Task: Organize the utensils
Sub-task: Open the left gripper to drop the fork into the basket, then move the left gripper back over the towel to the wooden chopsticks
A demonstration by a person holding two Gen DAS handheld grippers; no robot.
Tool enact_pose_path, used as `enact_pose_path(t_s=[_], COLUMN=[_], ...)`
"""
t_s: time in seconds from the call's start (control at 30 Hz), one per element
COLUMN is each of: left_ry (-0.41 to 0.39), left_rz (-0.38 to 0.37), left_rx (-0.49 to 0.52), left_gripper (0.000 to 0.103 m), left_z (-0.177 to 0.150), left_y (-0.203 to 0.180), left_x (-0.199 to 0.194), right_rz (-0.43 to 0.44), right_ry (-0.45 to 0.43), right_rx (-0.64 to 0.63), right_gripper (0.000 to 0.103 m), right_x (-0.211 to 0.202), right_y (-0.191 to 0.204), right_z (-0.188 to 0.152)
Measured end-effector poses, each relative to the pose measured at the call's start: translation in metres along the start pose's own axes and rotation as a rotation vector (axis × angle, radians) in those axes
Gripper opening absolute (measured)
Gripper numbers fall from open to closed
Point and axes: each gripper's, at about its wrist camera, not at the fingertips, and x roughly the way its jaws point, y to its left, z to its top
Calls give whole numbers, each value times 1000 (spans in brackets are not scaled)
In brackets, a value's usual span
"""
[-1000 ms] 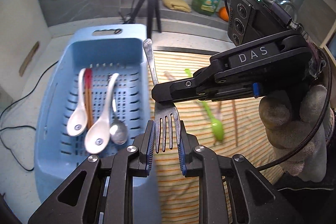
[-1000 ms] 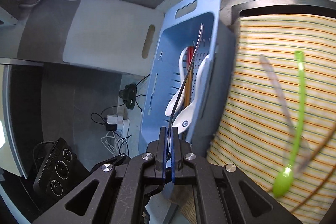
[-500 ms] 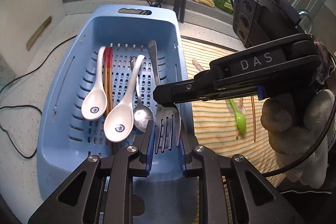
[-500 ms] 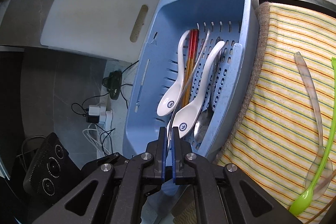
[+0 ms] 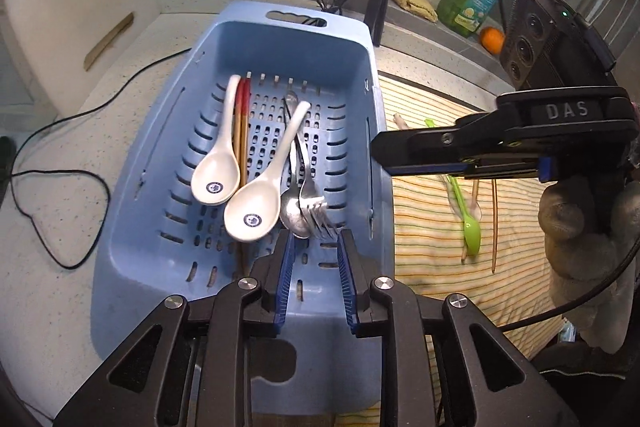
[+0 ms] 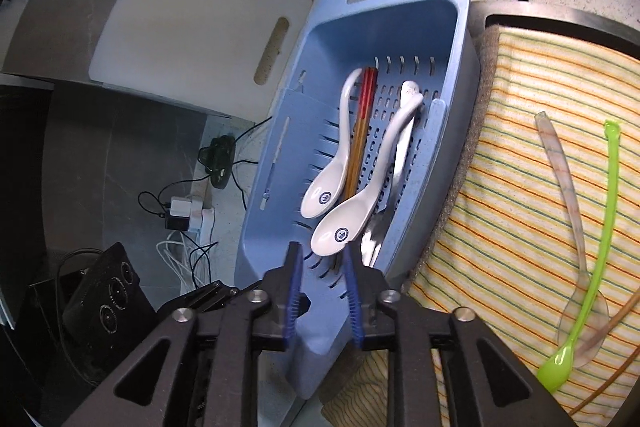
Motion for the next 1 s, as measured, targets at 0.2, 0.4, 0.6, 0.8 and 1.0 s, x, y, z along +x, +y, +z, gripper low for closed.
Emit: enact_pose_path(t_s=[0.2,0.4,0.6,0.8,1.0], left_ry=[-34,-50,-37,-4,31], left_rz=[2,-24,-22,-44,-73], left_rx=[-19,-8,-7,10,30], left_gripper=[35,51,66,67,67], left_z=[-6,-9,-10,-13,-20], left_y=[-8,-30,-60,-87,-113], left_x=[-15,-21,-13,1,15], right_rz=[21,10,-59,-183,-278], right_ry=[-44,-116,-252,-365,-482], right_rx=[9,10,-2,-15,49], right_gripper=[27,30,48,60,65], right_x=[-26,-65,-118,-160,-197], right_y=[-8,-24,-46,-75,-113], right_z=[-7,-22,-46,-76,-104])
